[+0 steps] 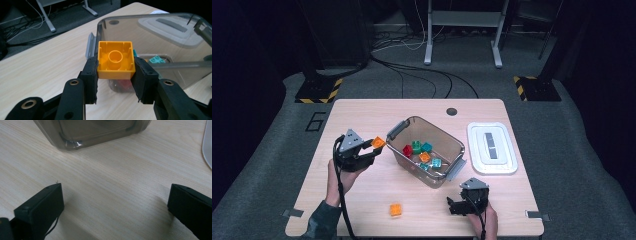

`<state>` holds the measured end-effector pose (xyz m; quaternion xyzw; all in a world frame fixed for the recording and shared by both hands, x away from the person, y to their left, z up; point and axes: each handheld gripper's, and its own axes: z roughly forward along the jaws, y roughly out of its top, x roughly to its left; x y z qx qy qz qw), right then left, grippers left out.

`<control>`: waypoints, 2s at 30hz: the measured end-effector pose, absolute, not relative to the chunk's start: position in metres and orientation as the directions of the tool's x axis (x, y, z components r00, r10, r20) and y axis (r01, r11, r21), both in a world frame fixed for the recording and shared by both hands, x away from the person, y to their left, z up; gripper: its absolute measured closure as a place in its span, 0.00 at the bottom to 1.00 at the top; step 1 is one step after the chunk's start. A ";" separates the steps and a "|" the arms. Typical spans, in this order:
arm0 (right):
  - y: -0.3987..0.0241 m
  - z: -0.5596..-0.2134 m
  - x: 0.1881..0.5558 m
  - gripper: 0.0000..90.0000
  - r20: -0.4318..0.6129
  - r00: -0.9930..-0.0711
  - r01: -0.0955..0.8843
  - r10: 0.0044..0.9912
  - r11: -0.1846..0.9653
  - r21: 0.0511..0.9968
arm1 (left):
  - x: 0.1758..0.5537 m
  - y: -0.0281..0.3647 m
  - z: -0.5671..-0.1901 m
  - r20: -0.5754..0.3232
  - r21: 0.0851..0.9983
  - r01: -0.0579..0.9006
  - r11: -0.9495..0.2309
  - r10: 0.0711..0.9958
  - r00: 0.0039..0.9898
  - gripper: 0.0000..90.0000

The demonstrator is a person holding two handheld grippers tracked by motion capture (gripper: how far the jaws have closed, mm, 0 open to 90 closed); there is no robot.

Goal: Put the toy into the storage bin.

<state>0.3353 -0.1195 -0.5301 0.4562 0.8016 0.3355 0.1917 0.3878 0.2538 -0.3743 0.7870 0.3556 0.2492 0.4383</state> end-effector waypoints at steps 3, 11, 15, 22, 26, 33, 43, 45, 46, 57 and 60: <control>-0.120 -0.530 0.335 0.00 -0.004 -0.510 0.602 0.860 0.361 0.713 | 0.395 0.248 -0.368 0.084 0.869 0.333 -0.367 0.771 0.631 0.65; -0.120 -0.530 0.335 0.00 -0.007 -0.514 0.600 0.858 0.365 0.712 | 0.422 0.229 -0.360 0.086 0.860 0.339 -0.381 0.763 0.641 0.65; -0.120 -0.530 0.335 0.00 -0.008 -0.515 0.599 0.857 0.367 0.712 | 0.437 0.217 -0.363 0.071 0.852 0.354 -0.386 0.754 0.652 0.65; -0.120 -0.530 0.335 0.00 -0.006 -0.514 0.600 0.858 0.365 0.712 | 0.456 0.200 -0.377 0.039 0.821 0.397 -0.409 0.735 0.677 0.64; -0.120 -0.530 0.335 0.00 -0.006 -0.515 0.600 0.857 0.365 0.712 | 0.457 0.196 -0.385 0.027 0.812 0.417 -0.409 0.740 0.673 0.56; -0.120 -0.530 0.335 0.00 -0.006 -0.515 0.600 0.857 0.365 0.712 | 0.432 0.208 -0.391 0.033 0.821 0.405 -0.402 0.742 0.669 0.24; -0.120 -0.530 0.335 0.00 -0.009 -0.514 0.599 0.858 0.366 0.712 | 0.380 0.228 -0.420 0.043 0.805 0.419 -0.419 0.746 0.664 0.15; -0.120 -0.530 0.335 0.00 -0.006 -0.514 0.600 0.858 0.365 0.712 | 0.372 0.231 -0.428 0.039 0.800 0.426 -0.422 0.746 0.665 0.13; -0.120 -0.530 0.335 0.00 -0.009 -0.515 0.599 0.857 0.367 0.712 | 0.369 0.232 -0.432 0.030 0.799 0.432 -0.419 0.744 0.667 0.12; -0.120 -0.530 0.335 0.00 -0.005 -0.513 0.601 0.858 0.363 0.712 | 0.337 0.235 -0.479 -0.040 0.748 0.498 -0.438 0.720 0.693 0.03; -0.120 -0.530 0.335 0.00 -0.005 -0.513 0.601 0.858 0.364 0.712 | 0.329 0.234 -0.489 -0.056 0.738 0.504 -0.449 0.704 0.708 0.01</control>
